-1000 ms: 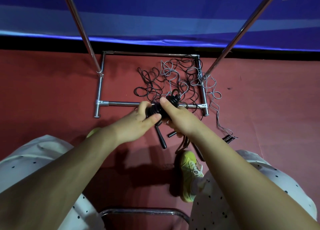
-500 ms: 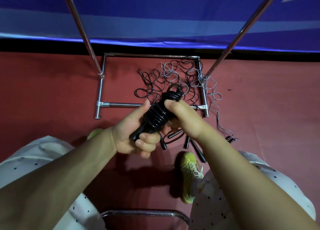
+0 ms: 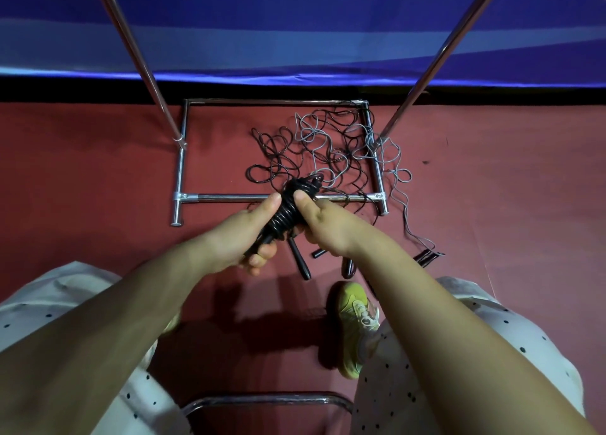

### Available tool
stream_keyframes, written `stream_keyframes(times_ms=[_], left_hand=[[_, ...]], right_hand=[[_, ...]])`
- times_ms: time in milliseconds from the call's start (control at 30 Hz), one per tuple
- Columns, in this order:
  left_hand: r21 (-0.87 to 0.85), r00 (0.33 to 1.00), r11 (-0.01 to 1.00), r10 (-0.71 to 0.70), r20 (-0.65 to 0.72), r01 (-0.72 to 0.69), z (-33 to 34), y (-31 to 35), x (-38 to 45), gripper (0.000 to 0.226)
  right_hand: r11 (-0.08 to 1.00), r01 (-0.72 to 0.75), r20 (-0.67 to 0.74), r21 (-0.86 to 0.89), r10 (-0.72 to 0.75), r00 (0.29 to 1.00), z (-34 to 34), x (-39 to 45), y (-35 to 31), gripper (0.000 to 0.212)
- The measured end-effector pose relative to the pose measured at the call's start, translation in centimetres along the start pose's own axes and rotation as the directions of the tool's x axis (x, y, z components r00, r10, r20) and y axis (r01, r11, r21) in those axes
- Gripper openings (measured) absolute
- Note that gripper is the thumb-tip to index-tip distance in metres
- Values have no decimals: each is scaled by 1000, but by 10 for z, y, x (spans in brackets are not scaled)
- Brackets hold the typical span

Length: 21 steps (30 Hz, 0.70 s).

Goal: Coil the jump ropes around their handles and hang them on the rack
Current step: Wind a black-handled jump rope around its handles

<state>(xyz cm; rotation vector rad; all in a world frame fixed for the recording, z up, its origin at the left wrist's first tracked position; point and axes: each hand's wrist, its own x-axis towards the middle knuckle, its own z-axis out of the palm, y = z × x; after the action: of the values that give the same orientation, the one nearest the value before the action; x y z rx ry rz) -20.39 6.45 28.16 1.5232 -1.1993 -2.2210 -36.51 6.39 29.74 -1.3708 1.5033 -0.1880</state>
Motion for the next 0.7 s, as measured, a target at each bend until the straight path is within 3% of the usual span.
stream_keyframes(times_ms=[100, 267, 433, 567, 700], left_hand=[[70, 990, 996, 63, -125, -55, 3, 0, 2, 66], [61, 972, 992, 123, -200, -113, -1, -6, 9, 62], [238, 941, 949, 258, -217, -206, -13, -12, 16, 55], [415, 924, 890, 303, -234, -187, -26, -10, 16, 64], [337, 932, 910, 315, -179, -243, -28, -6, 15, 23]], right_hand=[[1000, -25, -33, -18, 25, 999, 1, 3, 2, 59], [998, -54, -14, 44, 54, 998, -1, 7, 7, 67], [997, -70, -53, 46, 72, 996, 2, 10, 7, 69], [978, -94, 46, 187, 86, 995, 1, 8, 3, 69], [937, -86, 101, 339, 55, 993, -4, 0, -2, 64]])
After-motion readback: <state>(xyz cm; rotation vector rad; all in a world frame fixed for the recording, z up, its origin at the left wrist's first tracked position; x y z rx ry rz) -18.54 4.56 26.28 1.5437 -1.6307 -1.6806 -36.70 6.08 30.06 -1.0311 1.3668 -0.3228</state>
